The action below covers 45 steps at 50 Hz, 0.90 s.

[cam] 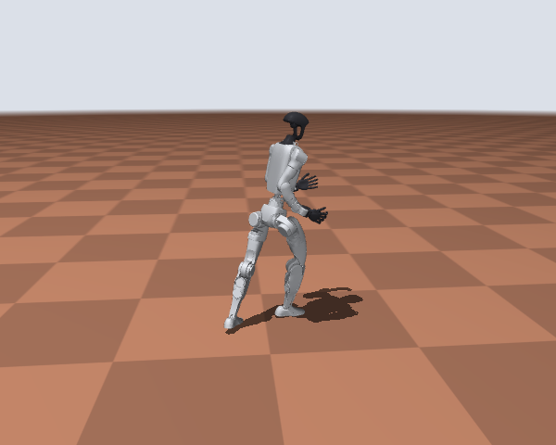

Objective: Walk run

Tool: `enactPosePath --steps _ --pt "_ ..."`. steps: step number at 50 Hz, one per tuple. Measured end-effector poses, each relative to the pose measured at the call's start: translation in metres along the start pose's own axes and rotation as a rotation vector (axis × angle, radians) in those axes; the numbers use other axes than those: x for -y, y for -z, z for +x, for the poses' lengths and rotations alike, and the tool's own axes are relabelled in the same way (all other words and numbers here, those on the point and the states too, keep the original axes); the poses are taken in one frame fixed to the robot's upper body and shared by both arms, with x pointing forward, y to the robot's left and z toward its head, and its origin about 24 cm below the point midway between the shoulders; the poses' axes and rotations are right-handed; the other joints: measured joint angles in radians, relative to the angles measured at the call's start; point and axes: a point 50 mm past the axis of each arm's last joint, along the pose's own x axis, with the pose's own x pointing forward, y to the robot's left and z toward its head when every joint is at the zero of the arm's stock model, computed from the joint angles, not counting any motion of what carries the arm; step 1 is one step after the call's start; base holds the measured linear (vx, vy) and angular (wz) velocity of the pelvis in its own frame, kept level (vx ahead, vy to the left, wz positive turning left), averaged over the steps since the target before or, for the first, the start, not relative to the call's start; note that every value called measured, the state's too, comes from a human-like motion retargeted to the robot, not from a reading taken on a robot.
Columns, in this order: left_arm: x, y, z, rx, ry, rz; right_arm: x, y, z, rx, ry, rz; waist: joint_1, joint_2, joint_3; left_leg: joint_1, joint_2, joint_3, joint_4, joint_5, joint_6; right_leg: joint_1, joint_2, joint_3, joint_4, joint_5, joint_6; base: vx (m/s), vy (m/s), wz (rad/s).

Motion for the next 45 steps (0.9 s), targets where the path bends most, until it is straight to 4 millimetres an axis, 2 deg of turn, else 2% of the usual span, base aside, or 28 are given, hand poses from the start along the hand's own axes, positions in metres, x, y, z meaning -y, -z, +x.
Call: enactPosePath --steps 2,5,8,10,11,12,13,14,16,17,18,20,23,25,27,28,29,30,32,33,34,35,37,38,40,42,43,45 --pt "-0.001 0.007 -0.007 -0.036 -0.018 0.013 0.000 -0.002 0.003 0.028 0.043 0.022 -0.013 0.012 0.004 0.024 -0.009 0.002 0.009 0.038 -0.019 -0.032 0.000 -0.019 -0.042 -0.025 -0.022 0.79 -0.32 -0.67" --pt "0.005 0.028 -0.024 -0.111 -0.055 -0.015 0.000 -0.006 0.007 0.063 0.096 0.045 -0.028 0.075 0.013 0.035 0.005 -0.016 0.045 0.171 -0.051 -0.043 -0.043 -0.109 0.022 -0.061 -0.152 1.01 -0.08 -0.21" --pt "0.020 0.054 -0.050 -0.199 -0.099 -0.104 0.005 -0.013 0.011 0.099 0.128 0.040 -0.064 0.077 -0.004 -0.039 -0.063 -0.128 0.199 0.488 -0.051 -0.055 -0.123 -0.029 0.129 -0.217 -0.152 0.91 -0.09 0.19" --pt "0.025 0.065 -0.079 -0.284 -0.139 -0.131 0.005 -0.017 0.016 0.116 0.138 0.037 -0.022 0.044 -0.011 -0.113 -0.081 -0.174 0.430 0.667 -0.050 -0.038 -0.070 0.136 0.203 -0.347 -0.152 1.54 -0.63 -1.74" --pt "0.026 0.068 -0.096 -0.331 -0.166 -0.128 0.004 -0.021 0.019 0.132 0.135 0.034 0.022 0.007 -0.003 -0.192 -0.099 -0.220 0.640 0.681 -0.019 0.006 -0.075 0.175 0.209 -0.360 -0.152 1.36 -0.57 -2.71" --pt "0.027 0.070 -0.112 -0.372 -0.192 -0.125 0.003 -0.027 0.025 0.156 0.126 0.029 0.059 -0.031 0.003 -0.268 -0.130 -0.267 0.809 0.678 0.003 0.039 -0.082 0.221 0.218 -0.375 -0.152 1.15 -0.53 -2.61" --pt "0.026 0.071 -0.124 -0.401 -0.218 -0.118 0.001 -0.036 0.034 0.194 0.106 0.021 0.079 -0.073 0.006 -0.339 -0.190 -0.316 0.898 0.639 0.008 0.049 -0.092 0.280 0.234 -0.395 -0.152 1.16 -0.48 -2.21" --pt "0.024 0.070 -0.138 -0.434 -0.251 -0.111 -0.002 -0.046 0.043 0.229 0.074 0.012 0.097 -0.099 0.013 -0.408 -0.210 -0.326 0.982 0.579 0.046 0.065 -0.084 0.325 0.245 -0.410 -0.152 1.08 -0.37 -2.02" --pt "0.022 0.068 -0.168 -0.501 -0.323 -0.104 -0.007 -0.067 0.060 0.295 -0.001 -0.015 0.132 -0.113 0.031 -0.541 -0.220 -0.336 1.089 0.465 0.175 0.125 -0.046 0.388 0.238 -0.424 -0.152 1.27 -0.25 -2.27" --pt "0.022 0.066 -0.181 -0.526 -0.360 -0.098 -0.009 -0.078 0.068 0.328 -0.039 -0.032 0.156 -0.111 0.042 -0.608 -0.202 -0.331 1.112 0.410 0.248 0.167 -0.019 0.419 0.214 -0.419 -0.152 1.55 -0.22 -2.80" --pt "0.022 0.062 -0.194 -0.540 -0.402 -0.082 -0.012 -0.089 0.075 0.362 -0.078 -0.051 0.195 -0.107 0.052 -0.683 -0.131 -0.275 1.131 0.327 0.324 0.214 0.017 0.461 0.170 -0.401 -0.152 1.49 -0.20 -2.89" --pt "0.021 0.053 -0.213 -0.554 -0.477 -0.036 -0.015 -0.109 0.085 0.420 -0.133 -0.101 0.238 -0.102 0.064 -0.800 0.001 -0.181 1.088 0.206 0.415 0.320 0.069 0.503 0.066 -0.340 -0.152 1.38 -0.22 -2.46" --pt "0.021 0.044 -0.222 -0.553 -0.518 0.023 -0.009 -0.114 0.082 0.415 -0.161 -0.224 0.312 -0.145 0.080 -0.861 -0.062 -0.189 0.745 0.154 0.342 0.483 0.101 0.554 -0.066 -0.083 -0.152 1.54 -0.42 -2.12" --pt "0.019 0.042 -0.215 -0.546 -0.493 0.053 0.004 -0.098 0.069 0.335 -0.127 -0.310 0.362 -0.190 0.108 -0.821 -0.058 -0.178 0.493 0.101 0.268 0.608 0.091 0.546 -0.124 0.163 -0.152 1.87 -0.63 -1.70" --pt "0.010 0.040 -0.192 -0.498 -0.441 0.093 0.020 -0.070 0.053 0.203 -0.050 -0.352 0.373 -0.194 0.145 -0.736 -0.024 -0.190 0.334 0.039 0.193 0.707 0.116 0.464 -0.127 0.401 -0.142 1.48 -0.53 -0.79" --pt "0.005 0.038 -0.177 -0.461 -0.411 0.112 0.028 -0.055 0.044 0.135 -0.009 -0.361 0.352 -0.190 0.168 -0.684 -0.028 -0.207 0.294 0.017 0.185 0.728 0.117 0.418 -0.056 0.474 -0.111 1.32 -0.34 0.23" --pt "0.000 0.037 -0.160 -0.422 -0.381 0.128 0.035 -0.040 0.036 0.067 0.024 -0.362 0.308 -0.191 0.190 -0.627 -0.050 -0.221 0.287 0.054 0.200 0.717 0.104 0.364 0.092 0.499 -0.085 1.42 -0.24 0.94" --pt "-0.005 0.034 -0.143 -0.382 -0.350 0.143 0.042 -0.025 0.027 -0.002 0.053 -0.359 0.253 -0.196 0.212 -0.569 -0.080 -0.232 0.296 0.121 0.225 0.689 0.083 0.307 0.278 0.499 -0.062 1.56 -0.19 1.67" --pt "-0.011 0.029 -0.107 -0.302 -0.268 0.146 0.052 0.006 0.005 -0.144 0.085 -0.336 0.139 -0.234 0.209 -0.541 -0.180 -0.338 0.472 -0.083 0.229 0.586 0.085 0.278 0.584 0.499 -0.003 1.85 -0.27 1.07" --pt "-0.010 0.028 -0.093 -0.270 -0.229 0.132 0.055 0.023 -0.014 -0.232 0.081 -0.325 0.150 -0.210 0.200 -0.541 -0.170 -0.459 0.506 -0.094 0.179 0.541 0.163 0.291 0.635 0.499 -0.008 2.13 -0.38 -0.70" --pt "-0.014 0.024 -0.070 -0.202 -0.204 0.115 0.058 0.036 -0.028 -0.305 0.065 -0.315 0.138 -0.168 0.194 -0.540 -0.096 -0.448 0.551 -0.140 0.160 0.456 0.220 0.281 0.689 0.465 0.008 1.90 -0.35 -1.34" --pt "-0.019 0.015 -0.042 -0.117 -0.183 0.096 0.060 0.045 -0.038 -0.372 0.043 -0.304 0.115 -0.118 0.189 -0.537 0.010 -0.370 0.602 -0.202 0.157 0.350 0.265 0.258 0.744 0.414 0.033 1.53 -0.27 -0.95" --pt "-0.025 0.001 -0.006 0.004 -0.126 0.028 0.073 0.060 -0.079 -0.502 0.058 -0.255 0.109 -0.080 0.158 -0.455 0.027 -0.362 0.582 -0.257 0.122 0.179 0.202 0.153 0.821 0.199 -0.003 1.55 -0.32 -0.28" --pt "-0.019 -0.003 0.009 0.059 -0.095 0.006 0.075 0.066 -0.100 -0.557 0.063 -0.220 0.077 -0.071 0.145 -0.411 0.012 -0.381 0.543 -0.256 0.113 0.097 0.149 0.103 0.825 0.097 -0.015 1.73 -0.51 0.45" --pt "-0.009 -0.011 0.026 0.140 -0.075 -0.006 0.077 0.076 -0.136 -0.665 0.081 -0.143 0.020 -0.057 0.134 -0.314 0.002 -0.358 0.446 -0.201 0.119 -0.038 0.060 0.067 0.756 -0.013 -0.018 1.85 -0.63 0.65" --pt "-0.011 -0.012 0.021 0.143 -0.112 -0.013 0.082 0.079 -0.163 -0.731 0.126 -0.059 -0.060 -0.006 0.115 -0.184 0.011 -0.353 0.298 -0.002 0.083 -0.124 -0.033 0.001 0.592 -0.059 -0.020 1.35 -0.27 1.03" --pt "-0.014 -0.008 0.013 0.125 -0.140 -0.022 0.086 0.077 -0.170 -0.739 0.144 -0.023 -0.111 0.024 0.106 -0.125 0.014 -0.366 0.227 0.156 0.054 -0.156 -0.080 -0.030 0.492 -0.077 -0.016 1.60 -0.46 0.95" --pt "-0.020 0.005 -0.012 0.040 -0.202 -0.044 0.090 0.072 -0.169 -0.703 0.175 -0.016 -0.173 0.074 0.105 -0.034 0.014 -0.423 0.145 0.538 -0.010 -0.187 -0.093 0.006 0.245 -0.077 0.024 2.22 -0.90 0.10"
